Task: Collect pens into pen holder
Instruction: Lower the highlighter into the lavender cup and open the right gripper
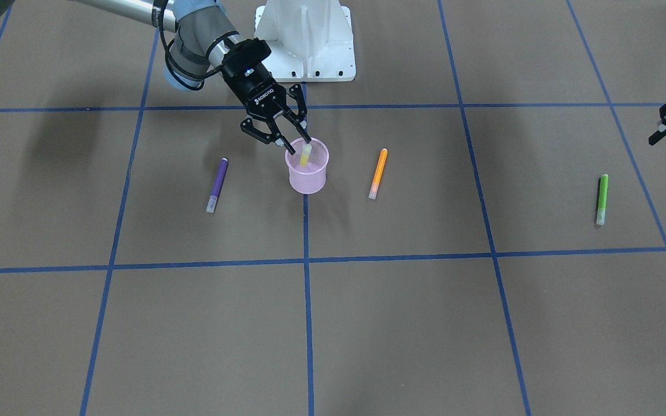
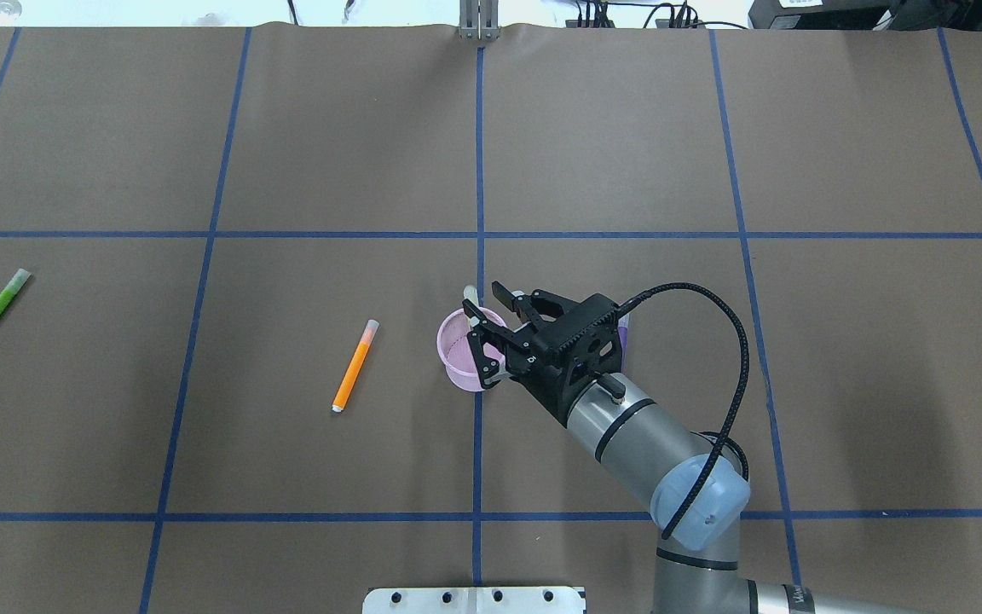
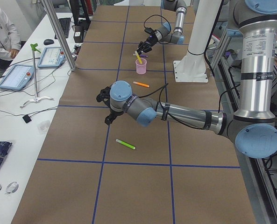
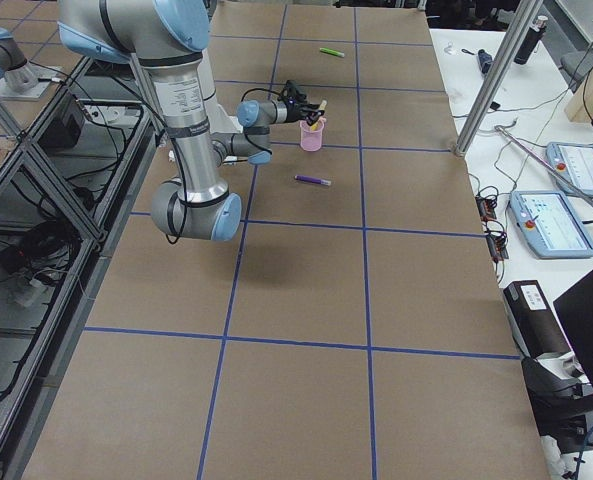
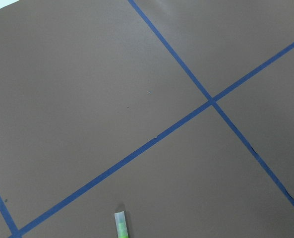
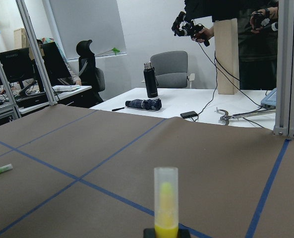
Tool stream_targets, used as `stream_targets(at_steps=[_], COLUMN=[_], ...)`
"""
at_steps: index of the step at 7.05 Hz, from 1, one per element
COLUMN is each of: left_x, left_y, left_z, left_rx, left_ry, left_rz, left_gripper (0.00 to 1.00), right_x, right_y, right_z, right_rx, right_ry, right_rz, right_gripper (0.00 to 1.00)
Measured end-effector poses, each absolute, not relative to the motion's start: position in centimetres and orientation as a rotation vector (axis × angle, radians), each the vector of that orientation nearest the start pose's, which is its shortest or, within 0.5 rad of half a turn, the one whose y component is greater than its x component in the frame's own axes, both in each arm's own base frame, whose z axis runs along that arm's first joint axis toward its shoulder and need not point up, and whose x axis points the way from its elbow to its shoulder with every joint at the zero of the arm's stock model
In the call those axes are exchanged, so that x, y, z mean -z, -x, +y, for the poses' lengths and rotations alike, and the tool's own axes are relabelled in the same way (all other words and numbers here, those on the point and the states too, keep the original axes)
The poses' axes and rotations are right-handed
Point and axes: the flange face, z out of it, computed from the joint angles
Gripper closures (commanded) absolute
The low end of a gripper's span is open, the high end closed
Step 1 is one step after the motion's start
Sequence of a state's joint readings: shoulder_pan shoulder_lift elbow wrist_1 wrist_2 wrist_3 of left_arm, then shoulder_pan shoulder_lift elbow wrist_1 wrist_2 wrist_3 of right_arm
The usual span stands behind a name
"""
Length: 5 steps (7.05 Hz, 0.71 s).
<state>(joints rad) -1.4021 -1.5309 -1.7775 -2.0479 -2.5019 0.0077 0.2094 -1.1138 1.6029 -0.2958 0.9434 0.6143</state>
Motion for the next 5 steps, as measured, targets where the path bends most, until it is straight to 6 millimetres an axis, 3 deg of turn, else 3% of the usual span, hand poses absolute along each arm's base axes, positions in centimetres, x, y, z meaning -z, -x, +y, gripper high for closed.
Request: stream_targets(at_steps=[2,3,4,5], left_x=[-51.0,-51.0,-51.2,-51.6], left_y=[-2.9,-2.9,-2.9,-3.0], left_z=[-48.7,-48.8,-48.8,-48.9], left_rx=[-0.458,-0.458,-0.456,-0.455], left_ry=[-0.525,-0.524,-0.521,-0.513], left_rz=[0.948,0.948,0.948,0.948], left_gripper=[0.0,0.0,0.0,0.0], right_x=[-23.2,-21.9,-20.2,-19.5], right_y=[53.7,52.5,50.5,48.1], right_z=[-31.3,-32.3,-34.3,-37.5], right_rx=[-0.012,0.002,0.023,0.04], right_ry=[-1.298,-1.293,-1.26,-1.184], right_rz=[-1.162,-1.16,-1.148,-1.134], right_gripper=[0.02,0.02,0.02,0.02])
